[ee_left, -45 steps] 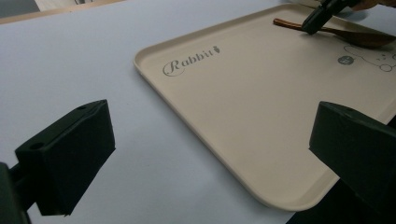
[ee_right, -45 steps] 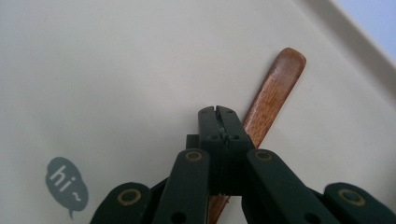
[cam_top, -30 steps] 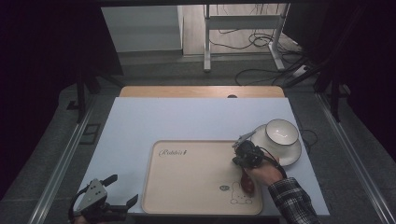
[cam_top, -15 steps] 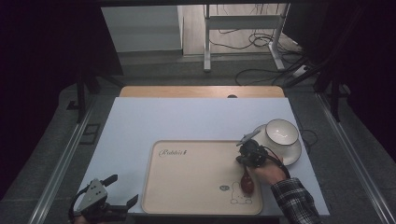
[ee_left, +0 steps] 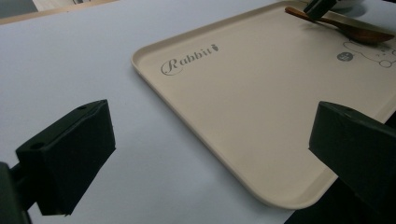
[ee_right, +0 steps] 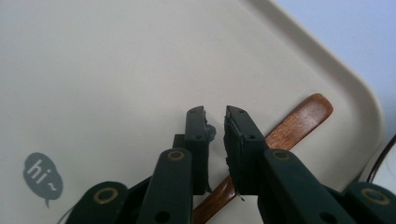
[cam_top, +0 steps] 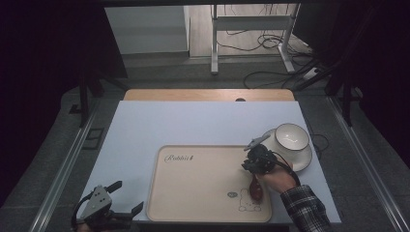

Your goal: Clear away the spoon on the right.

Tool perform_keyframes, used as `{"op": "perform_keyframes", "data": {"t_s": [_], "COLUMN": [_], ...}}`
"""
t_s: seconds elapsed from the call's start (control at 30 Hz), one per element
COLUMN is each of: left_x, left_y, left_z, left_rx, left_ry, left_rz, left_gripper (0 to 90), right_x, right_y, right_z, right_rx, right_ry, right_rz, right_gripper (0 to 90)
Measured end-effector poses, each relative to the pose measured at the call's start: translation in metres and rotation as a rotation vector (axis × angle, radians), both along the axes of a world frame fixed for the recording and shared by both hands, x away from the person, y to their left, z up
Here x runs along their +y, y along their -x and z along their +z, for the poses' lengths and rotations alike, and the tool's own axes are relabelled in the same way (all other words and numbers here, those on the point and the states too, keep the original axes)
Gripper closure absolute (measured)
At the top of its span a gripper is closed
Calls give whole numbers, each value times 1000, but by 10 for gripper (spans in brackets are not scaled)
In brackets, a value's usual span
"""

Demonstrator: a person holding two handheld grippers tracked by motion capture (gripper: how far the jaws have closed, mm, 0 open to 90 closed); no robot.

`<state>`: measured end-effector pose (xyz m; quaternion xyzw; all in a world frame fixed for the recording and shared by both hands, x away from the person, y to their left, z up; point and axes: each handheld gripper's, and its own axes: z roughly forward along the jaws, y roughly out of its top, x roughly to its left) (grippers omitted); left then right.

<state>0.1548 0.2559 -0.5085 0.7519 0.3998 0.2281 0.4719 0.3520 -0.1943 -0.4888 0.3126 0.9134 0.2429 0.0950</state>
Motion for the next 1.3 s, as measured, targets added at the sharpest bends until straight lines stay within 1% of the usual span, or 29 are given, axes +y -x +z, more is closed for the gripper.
{"op": "perform_keyframes", "data": {"t_s": [0.23, 0.4, 0.6, 0.83, 0.9, 1.1, 1.2, 1.3], "left_x": [0, 0, 0, 0, 0, 0, -1, 0], "left_y": [0, 0, 0, 0, 0, 0, 0, 1], "left_z": [0, 0, 0, 0, 0, 0, 0, 0], "left_rx": [0, 0, -1, -1, -1, -1, -2, -3], "left_ry": [0, -2, -3, -3, -4, -5, -5, -6], "left_rz": [-1, -2, -2, -2, -3, -3, -3, -4], "left_gripper": [1, 1, 1, 1, 1, 1, 2, 2], "right_x": [0, -1, -3, -8, -10, -18, -22, -25], "right_y": [5, 11, 19, 29, 31, 39, 42, 46], "right_z": [9, 15, 22, 24, 23, 22, 23, 26], "right_rx": [-19, -37, -56, -75, -74, -88, -101, -117], "right_ry": [-16, -29, -57, -71, -76, -96, -117, -141], "right_rz": [-3, 1, 4, -4, -13, -39, -48, -45], "right_gripper": [694, 656, 598, 535, 516, 416, 338, 264]}}
